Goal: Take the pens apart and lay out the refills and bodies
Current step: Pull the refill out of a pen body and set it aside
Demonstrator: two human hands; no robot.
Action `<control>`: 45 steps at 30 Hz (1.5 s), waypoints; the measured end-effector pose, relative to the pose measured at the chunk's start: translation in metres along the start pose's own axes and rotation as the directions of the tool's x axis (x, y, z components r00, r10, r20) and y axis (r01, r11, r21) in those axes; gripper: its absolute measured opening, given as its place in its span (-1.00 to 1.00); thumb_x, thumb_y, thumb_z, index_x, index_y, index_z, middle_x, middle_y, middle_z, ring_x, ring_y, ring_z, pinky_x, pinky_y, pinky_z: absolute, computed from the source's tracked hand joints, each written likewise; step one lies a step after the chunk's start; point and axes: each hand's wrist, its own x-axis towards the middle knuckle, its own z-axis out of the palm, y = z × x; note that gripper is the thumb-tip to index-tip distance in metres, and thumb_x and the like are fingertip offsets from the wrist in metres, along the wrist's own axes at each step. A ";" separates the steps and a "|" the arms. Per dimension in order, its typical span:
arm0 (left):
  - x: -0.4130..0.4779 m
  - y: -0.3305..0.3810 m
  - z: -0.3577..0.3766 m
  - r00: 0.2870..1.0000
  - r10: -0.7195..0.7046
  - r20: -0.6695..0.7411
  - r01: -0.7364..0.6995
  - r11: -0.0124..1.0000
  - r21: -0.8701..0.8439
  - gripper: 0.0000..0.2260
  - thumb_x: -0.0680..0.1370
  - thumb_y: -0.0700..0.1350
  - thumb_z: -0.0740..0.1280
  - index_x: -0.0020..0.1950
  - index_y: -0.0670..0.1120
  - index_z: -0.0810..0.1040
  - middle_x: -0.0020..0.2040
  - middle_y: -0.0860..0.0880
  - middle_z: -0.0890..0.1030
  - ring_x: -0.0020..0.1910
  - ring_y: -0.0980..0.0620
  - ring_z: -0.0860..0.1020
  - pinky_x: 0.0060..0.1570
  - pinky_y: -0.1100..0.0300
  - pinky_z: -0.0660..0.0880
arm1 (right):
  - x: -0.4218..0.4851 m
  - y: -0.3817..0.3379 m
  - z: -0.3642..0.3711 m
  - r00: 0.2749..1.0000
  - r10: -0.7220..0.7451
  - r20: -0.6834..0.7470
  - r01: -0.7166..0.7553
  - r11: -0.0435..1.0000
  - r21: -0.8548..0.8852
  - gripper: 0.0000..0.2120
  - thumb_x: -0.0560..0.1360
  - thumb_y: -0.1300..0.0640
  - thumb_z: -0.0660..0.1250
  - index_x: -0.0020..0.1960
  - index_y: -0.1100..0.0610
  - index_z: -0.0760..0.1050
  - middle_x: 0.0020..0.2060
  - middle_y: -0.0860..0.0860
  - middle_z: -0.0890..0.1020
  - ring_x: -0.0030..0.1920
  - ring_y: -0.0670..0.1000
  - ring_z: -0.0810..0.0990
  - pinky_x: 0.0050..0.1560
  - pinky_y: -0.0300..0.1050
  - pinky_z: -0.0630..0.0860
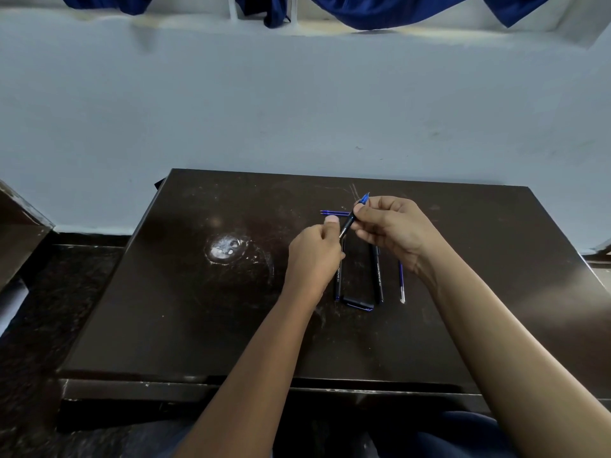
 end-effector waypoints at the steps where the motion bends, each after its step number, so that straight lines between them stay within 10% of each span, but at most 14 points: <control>1: 0.000 0.001 0.000 1.000 -0.009 0.010 0.009 1.000 0.002 -0.60 0.64 0.05 0.08 -0.03 -0.13 0.63 -0.20 0.03 0.63 -0.28 0.13 0.56 -0.26 0.21 0.44 | 0.000 0.000 0.000 1.000 -0.001 0.000 0.001 1.000 -0.004 -0.89 0.50 0.22 0.37 -0.21 0.15 0.54 -0.49 -0.09 0.58 -0.30 -0.10 0.60 -0.22 -0.28 0.56; 7: 0.000 -0.004 -0.001 0.999 0.026 -0.036 -0.024 0.998 0.053 -0.72 0.54 0.11 0.27 0.07 -0.07 0.55 -0.01 0.02 0.59 -0.03 0.08 0.58 -0.23 0.29 0.44 | 0.000 0.000 0.000 1.000 0.006 -0.002 -0.006 1.000 0.012 -0.88 0.49 0.22 0.37 -0.22 0.16 0.52 -0.46 -0.05 0.58 -0.32 -0.12 0.60 -0.26 -0.31 0.56; 15: -0.001 -0.003 -0.001 0.999 0.043 0.015 -0.043 0.999 0.026 -0.73 0.60 0.00 0.21 -0.11 -0.06 0.66 -0.27 0.08 0.61 -0.29 0.20 0.56 -0.14 0.22 0.51 | 0.000 0.000 -0.001 1.000 0.008 0.012 -0.008 1.000 -0.023 -0.91 0.51 0.23 0.35 -0.18 0.15 0.55 -0.37 0.00 0.58 -0.30 -0.09 0.59 -0.24 -0.28 0.55; 21: -0.002 0.000 0.002 0.985 -0.005 0.172 0.011 0.999 -0.037 -0.76 0.64 -0.06 0.13 -0.13 0.03 0.55 -0.07 0.03 0.68 -0.35 0.22 0.43 -0.15 0.24 0.39 | -0.001 -0.002 -0.006 0.993 0.032 0.117 -0.043 0.994 0.098 -0.85 0.57 0.24 0.25 0.05 0.12 0.58 -0.04 0.02 0.69 -0.07 -0.10 0.63 -0.03 -0.25 0.55; 34: 0.000 -0.004 -0.004 0.997 0.071 0.010 -0.072 0.995 0.069 -0.80 0.61 -0.13 0.20 -0.07 -0.03 0.62 -0.21 0.09 0.62 -0.32 0.22 0.48 -0.28 0.36 0.36 | -0.003 0.009 0.002 0.998 -0.022 -0.064 0.016 0.996 -0.085 -0.85 0.42 0.10 0.46 -0.05 0.14 0.64 -0.20 -0.01 0.69 -0.15 -0.11 0.64 -0.12 -0.23 0.49; 36: 0.002 -0.004 -0.007 0.998 0.049 -0.047 -0.045 0.995 0.085 -0.81 0.61 -0.15 0.19 -0.04 -0.06 0.61 -0.13 0.05 0.63 -0.28 0.21 0.49 -0.36 0.37 0.31 | -0.002 0.014 -0.004 0.996 -0.049 -0.072 0.010 0.889 -0.459 -0.77 0.36 0.06 0.51 -0.02 0.11 0.64 -0.14 0.01 0.69 -0.09 -0.05 0.64 -0.07 -0.20 0.53; 39: 0.003 -0.005 -0.008 0.998 0.007 -0.061 -0.004 0.998 0.060 -0.79 0.61 -0.16 0.18 0.01 -0.10 0.61 -0.13 0.04 0.63 -0.26 0.20 0.50 -0.34 0.38 0.34 | -0.008 0.026 -0.002 0.996 0.079 -0.043 -0.070 0.382 -0.921 -0.73 0.31 0.05 0.53 -0.02 0.06 0.62 -0.03 0.04 0.66 0.00 0.07 0.63 0.04 -0.04 0.57; 45: -0.001 -0.005 -0.004 0.999 -0.001 -0.036 0.003 0.999 0.051 -0.80 0.60 -0.18 0.20 -0.01 -0.10 0.62 -0.14 0.04 0.63 -0.23 0.17 0.53 -0.32 0.39 0.36 | -0.022 0.050 0.022 0.962 0.271 0.018 0.046 -0.097 -0.994 -0.52 0.39 0.03 0.49 0.22 0.17 0.46 0.14 0.08 0.56 0.15 0.17 0.59 -0.13 -0.06 0.44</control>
